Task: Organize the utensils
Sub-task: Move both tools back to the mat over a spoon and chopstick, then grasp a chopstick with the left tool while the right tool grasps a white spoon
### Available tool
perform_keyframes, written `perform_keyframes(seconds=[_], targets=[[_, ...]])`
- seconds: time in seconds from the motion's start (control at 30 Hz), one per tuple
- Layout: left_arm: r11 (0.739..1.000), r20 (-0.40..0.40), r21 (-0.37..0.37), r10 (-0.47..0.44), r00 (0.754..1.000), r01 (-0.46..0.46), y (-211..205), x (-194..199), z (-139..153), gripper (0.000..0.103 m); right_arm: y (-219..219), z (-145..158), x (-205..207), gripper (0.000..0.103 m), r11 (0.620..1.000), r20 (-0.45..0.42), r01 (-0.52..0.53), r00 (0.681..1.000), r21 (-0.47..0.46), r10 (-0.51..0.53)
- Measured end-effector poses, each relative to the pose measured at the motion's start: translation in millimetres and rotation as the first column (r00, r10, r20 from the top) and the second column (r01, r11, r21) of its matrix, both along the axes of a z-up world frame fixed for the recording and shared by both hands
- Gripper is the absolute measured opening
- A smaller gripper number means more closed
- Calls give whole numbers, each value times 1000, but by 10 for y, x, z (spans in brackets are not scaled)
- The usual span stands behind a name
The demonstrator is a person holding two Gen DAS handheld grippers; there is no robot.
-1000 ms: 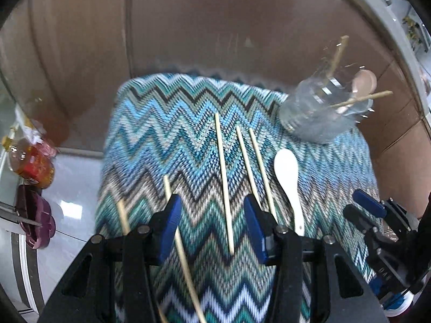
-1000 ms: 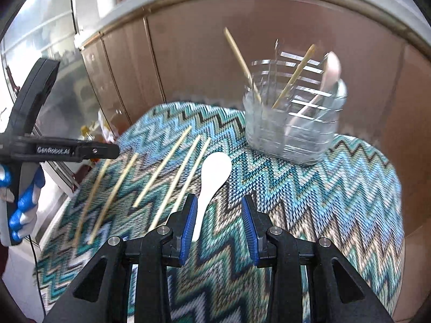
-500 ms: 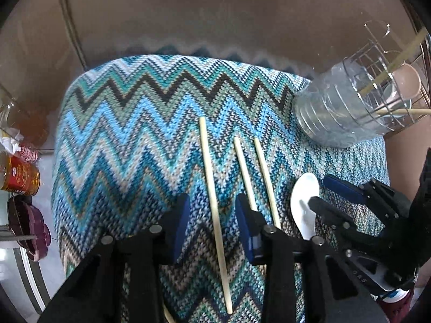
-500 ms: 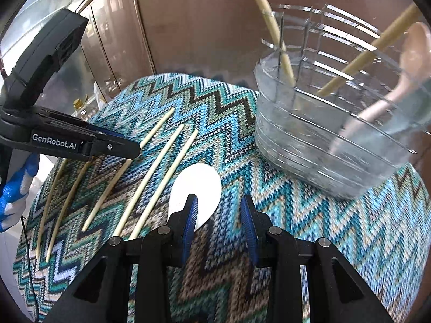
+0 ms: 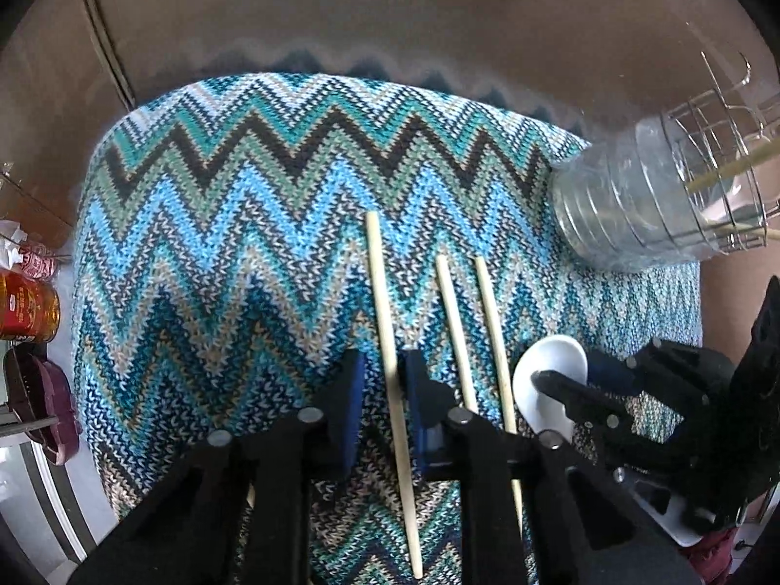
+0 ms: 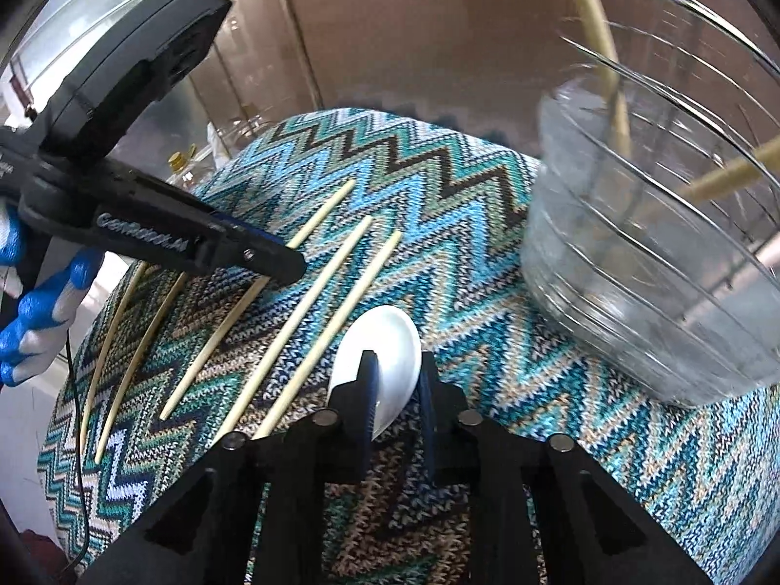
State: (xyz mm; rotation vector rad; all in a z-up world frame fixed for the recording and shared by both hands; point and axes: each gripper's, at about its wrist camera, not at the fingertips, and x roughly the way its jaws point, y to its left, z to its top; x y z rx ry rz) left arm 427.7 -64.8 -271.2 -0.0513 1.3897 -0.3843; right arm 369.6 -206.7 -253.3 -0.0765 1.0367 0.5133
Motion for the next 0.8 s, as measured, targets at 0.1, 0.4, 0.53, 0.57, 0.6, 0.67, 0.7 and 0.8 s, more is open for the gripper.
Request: perform_keyframes(seconds=[0.1,0.4,0.53,0.57,0.6,0.67,0.7,0.8], targets=[[1000,7,-7,25,1000,-25,77,31,-2,6,68,8,2,10,1000,2,-8,1000,0,8],[994,124,-82,84,989,-75,234,-255,233,5,73,237,-304,6,1000,80,18,997,-17,-17],[993,196,-97,85,977,-67,306,-442,462,5,61,383,-512,6,999,114,30,993,-22,-27],[993,212,-97,83,974,-63,319,-495,514,5,64,432,-585,6,999,121,29,992,-26,-26],[994,233,-94,80,969,-60,313,-581,596,5,54,469,-649,6,999,129,30,991,-30,-26],[993,266,-103,78,961,-52,334,-707,697,5,77,567,-800,6,999,152,34,988,-33,-29],[993,284,-110,78,956,-48,353,-779,768,5,80,617,-861,6,999,161,36,986,-31,-31],[992,322,-121,80,943,-42,386,-997,953,5,81,780,-1077,6,999,202,46,979,-23,-40]])
